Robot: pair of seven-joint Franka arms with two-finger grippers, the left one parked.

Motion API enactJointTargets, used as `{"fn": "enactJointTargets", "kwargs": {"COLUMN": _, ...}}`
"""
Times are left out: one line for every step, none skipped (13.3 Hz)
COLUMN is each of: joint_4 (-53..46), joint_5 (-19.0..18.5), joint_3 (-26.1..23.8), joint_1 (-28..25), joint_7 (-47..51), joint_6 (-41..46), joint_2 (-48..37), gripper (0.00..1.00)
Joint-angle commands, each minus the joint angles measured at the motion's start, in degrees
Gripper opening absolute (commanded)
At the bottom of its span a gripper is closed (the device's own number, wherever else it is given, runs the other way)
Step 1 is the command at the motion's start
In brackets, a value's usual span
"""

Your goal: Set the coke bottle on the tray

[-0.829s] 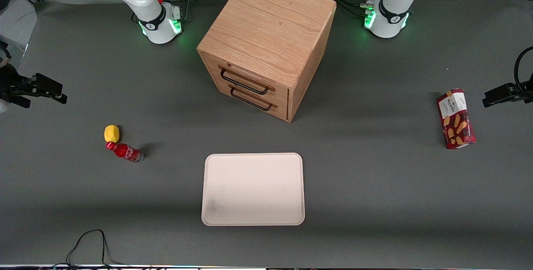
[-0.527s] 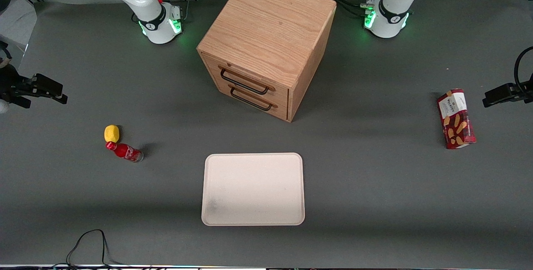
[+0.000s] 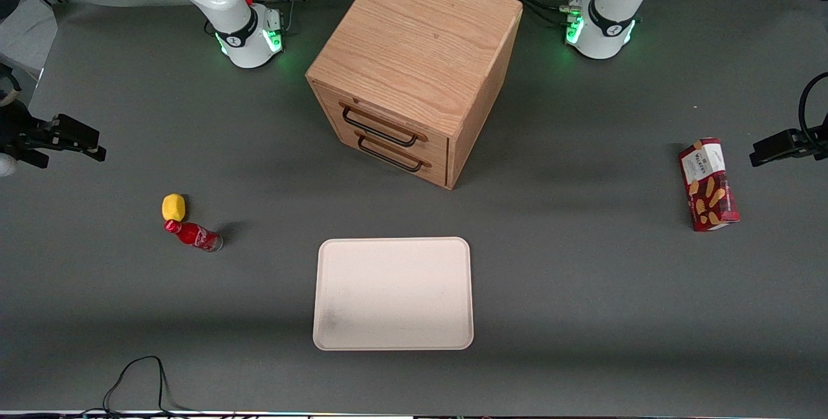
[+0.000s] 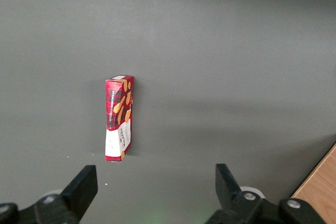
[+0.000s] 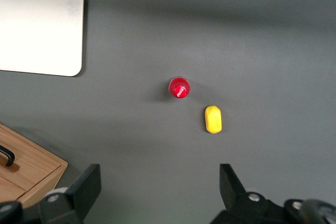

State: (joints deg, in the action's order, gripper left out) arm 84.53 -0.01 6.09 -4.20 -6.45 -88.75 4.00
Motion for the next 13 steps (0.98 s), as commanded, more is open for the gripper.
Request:
{"fn": "enactJointTargets", "kwargs": {"joint_4": -0.24, "joint_5": -2.10, "joint_3": 0.24, "joint_1": 0.07, "joint_7": -1.46, "joint_6": 0.33, "joint_2": -0.05, "gripper": 1.00}}
{"fn": "enactJointTargets", "kwargs": {"joint_4": -0.24, "joint_5": -2.10, "joint_3": 0.41, "joint_1": 0.42, "joint_7": -1.81, "joint_6": 0.16, "joint_2": 0.04, "gripper": 1.00}}
{"fn": "enactJointTargets", "kwargs": {"joint_4": -0.24, "joint_5": -2.10, "joint_3": 0.59, "joint_1": 0.85, "joint_7": -3.29, "joint_6": -0.19, "joint_2": 0.21, "gripper": 1.00}}
{"fn": "enactJointTargets", "kwargs": {"joint_4": -0.50, "joint_5": -2.02, "joint_3": 0.59, "joint_1": 1.56, "joint_7": -4.09, "joint_6": -0.28, "joint_2": 0.82, "gripper": 1.00}}
{"fn": "enactJointTargets", "kwargs": {"joint_4": -0.85, "joint_5": -1.75, "joint_3": 0.67, "joint_1": 1.91, "joint_7": -4.36, "joint_6": -0.54, "joint_2": 1.70, "gripper": 1.00}}
{"fn": "enactJointTargets", "kwargs": {"joint_4": -2.07, "joint_5": -1.75, "joint_3": 1.11, "joint_1": 2.00, "joint_7": -4.89, "joint_6": -1.50, "joint_2": 3.01, "gripper": 1.00}}
{"fn": "enactJointTargets", "kwargs": {"joint_4": -3.30, "joint_5": -1.40, "joint_3": 2.42, "joint_1": 1.91, "joint_7": -7.24, "joint_6": -1.69, "joint_2": 4.33, "gripper": 1.00}}
{"fn": "enactJointTargets", "kwargs": {"joint_4": -4.53, "joint_5": -1.14, "joint_3": 3.13, "joint_1": 1.91, "joint_7": -8.22, "joint_6": -1.69, "joint_2": 5.56, "gripper": 1.00}}
{"fn": "enactJointTargets", "kwargs": {"joint_4": -4.98, "joint_5": -1.05, "joint_3": 3.22, "joint_1": 1.91, "joint_7": -8.32, "joint_6": -1.69, "joint_2": 5.66, "gripper": 1.00}}
{"fn": "enactJointTargets", "kwargs": {"joint_4": -4.90, "joint_5": -0.79, "joint_3": 3.14, "joint_1": 1.91, "joint_7": -8.41, "joint_6": -1.69, "joint_2": 5.58, "gripper": 1.00}}
{"fn": "enactJointTargets", "kwargs": {"joint_4": -4.64, "joint_5": -0.52, "joint_3": 3.22, "joint_1": 1.91, "joint_7": -8.32, "joint_6": -1.69, "joint_2": 5.58, "gripper": 1.00}}
{"fn": "enactJointTargets", "kwargs": {"joint_4": -4.55, "joint_5": 0.09, "joint_3": 3.14, "joint_1": 1.74, "joint_7": -7.71, "joint_6": -1.69, "joint_2": 5.58, "gripper": 1.00}}
{"fn": "enactJointTargets", "kwargs": {"joint_4": -4.37, "joint_5": 0.79, "joint_3": 3.05, "joint_1": 1.30, "joint_7": -7.44, "joint_6": -1.69, "joint_2": 5.58, "gripper": 1.00}}
